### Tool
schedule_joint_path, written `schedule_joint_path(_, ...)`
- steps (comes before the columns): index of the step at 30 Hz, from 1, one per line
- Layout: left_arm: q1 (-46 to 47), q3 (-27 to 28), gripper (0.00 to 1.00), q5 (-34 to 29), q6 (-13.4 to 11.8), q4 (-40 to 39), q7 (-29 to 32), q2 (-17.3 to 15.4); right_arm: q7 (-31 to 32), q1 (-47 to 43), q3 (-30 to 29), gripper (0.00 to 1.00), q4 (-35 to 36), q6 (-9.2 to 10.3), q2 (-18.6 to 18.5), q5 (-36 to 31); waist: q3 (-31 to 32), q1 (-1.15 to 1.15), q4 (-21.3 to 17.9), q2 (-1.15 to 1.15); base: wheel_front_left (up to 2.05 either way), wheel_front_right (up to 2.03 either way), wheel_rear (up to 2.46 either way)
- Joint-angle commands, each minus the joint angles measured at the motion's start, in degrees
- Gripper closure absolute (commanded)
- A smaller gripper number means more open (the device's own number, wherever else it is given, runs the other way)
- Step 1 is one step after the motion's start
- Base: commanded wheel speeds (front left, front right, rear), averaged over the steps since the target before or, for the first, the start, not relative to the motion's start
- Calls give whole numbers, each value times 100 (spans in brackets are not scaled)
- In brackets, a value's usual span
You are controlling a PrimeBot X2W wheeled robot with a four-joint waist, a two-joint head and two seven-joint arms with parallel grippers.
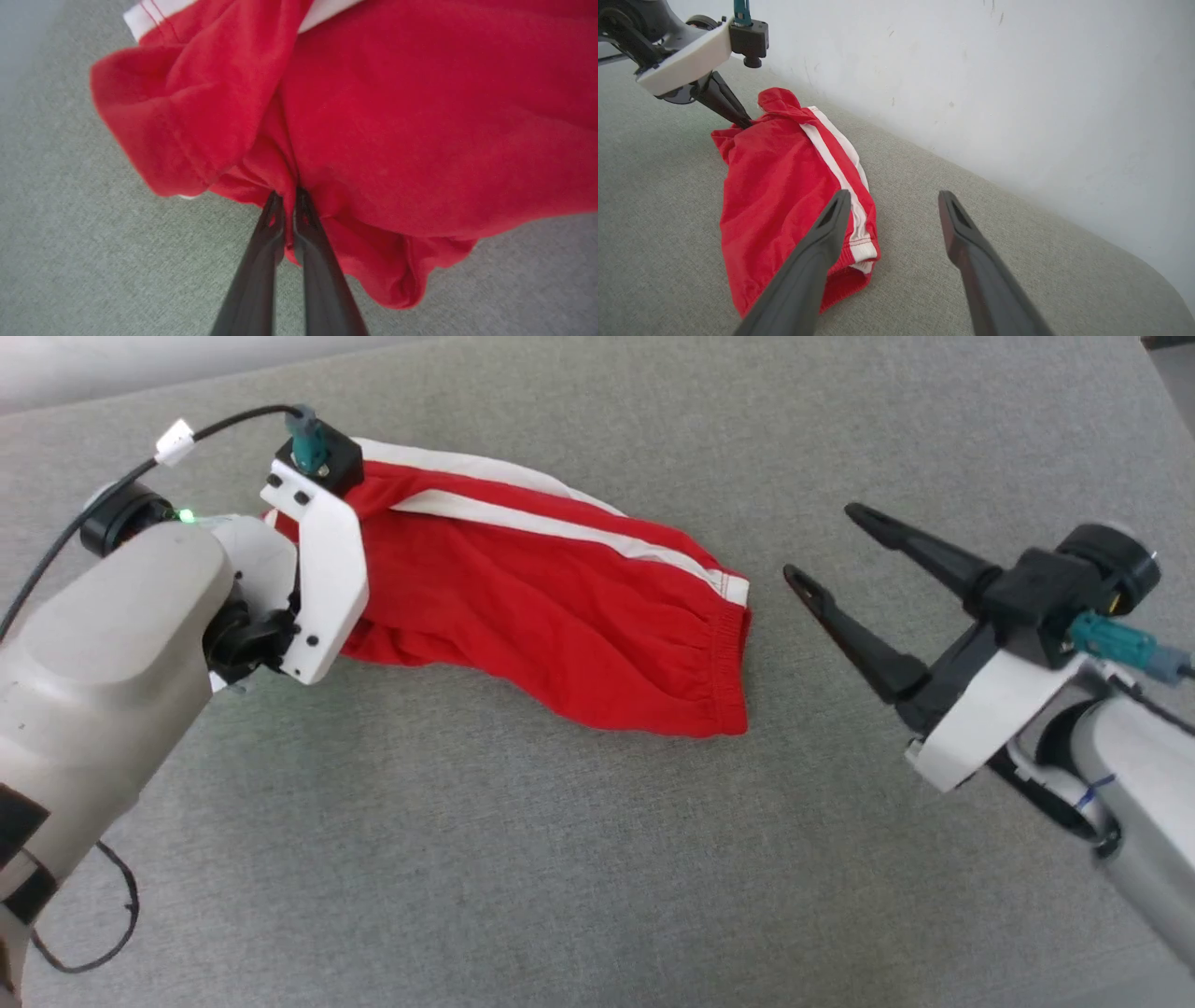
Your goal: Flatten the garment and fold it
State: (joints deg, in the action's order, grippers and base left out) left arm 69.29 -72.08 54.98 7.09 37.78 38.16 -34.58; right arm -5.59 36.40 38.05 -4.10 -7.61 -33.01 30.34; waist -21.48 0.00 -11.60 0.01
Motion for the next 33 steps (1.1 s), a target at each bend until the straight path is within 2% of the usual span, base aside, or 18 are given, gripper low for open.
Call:
schedule_joint_path(1,-282,-111,100,63,39,59,-32,-22,68,136,45,0,30,12,-71,29,132,0,72,-1,0,0,0)
schedule_joint_path(5,-296,-113,100,171,39,-27,-340,-34,732,537,293,0,183,12,-431,201,343,0,159,-1,0,0,0)
schedule_joint_path(6,-335,-116,100,195,39,-88,-461,-68,1277,748,557,0,317,12,-617,422,431,0,193,-1,0,0,0)
schedule_joint_path(7,-359,-117,100,225,39,-112,-522,-79,1569,843,676,0,369,12,-690,575,468,0,215,-1,0,0,0)
schedule_joint_path(8,-359,-117,100,225,39,-112,-522,-79,1569,843,676,0,369,12,-690,575,468,0,215,-1,0,0,0)
schedule_joint_path(12,-462,-120,100,279,39,-194,-658,-110,2823,1069,1174,0,462,12,-799,1434,567,0,281,-1,0,0,0)
schedule_joint_path(14,-503,-122,100,288,39,-218,-711,-126,3261,1145,1267,0,320,12,-757,1685,573,0,296,-1,0,0,0)
schedule_joint_path(18,-558,-124,100,304,39,-230,-806,-130,3760,1140,1225,0,-337,12,-327,1967,551,0,323,-1,0,0,0)
schedule_joint_path(23,-542,-125,100,280,39,-228,-885,-64,3807,1086,863,0,-1406,12,574,2193,456,0,400,-1,0,0,0)
schedule_joint_path(26,-522,-126,100,258,39,-217,-932,3,3792,1038,808,0,-1926,12,967,2205,398,0,462,-1,0,0,0)
schedule_joint_path(33,-600,-127,100,263,39,-177,-1036,79,3747,710,1167,0,-2840,12,1286,1982,300,0,543,-1,0,0,0)
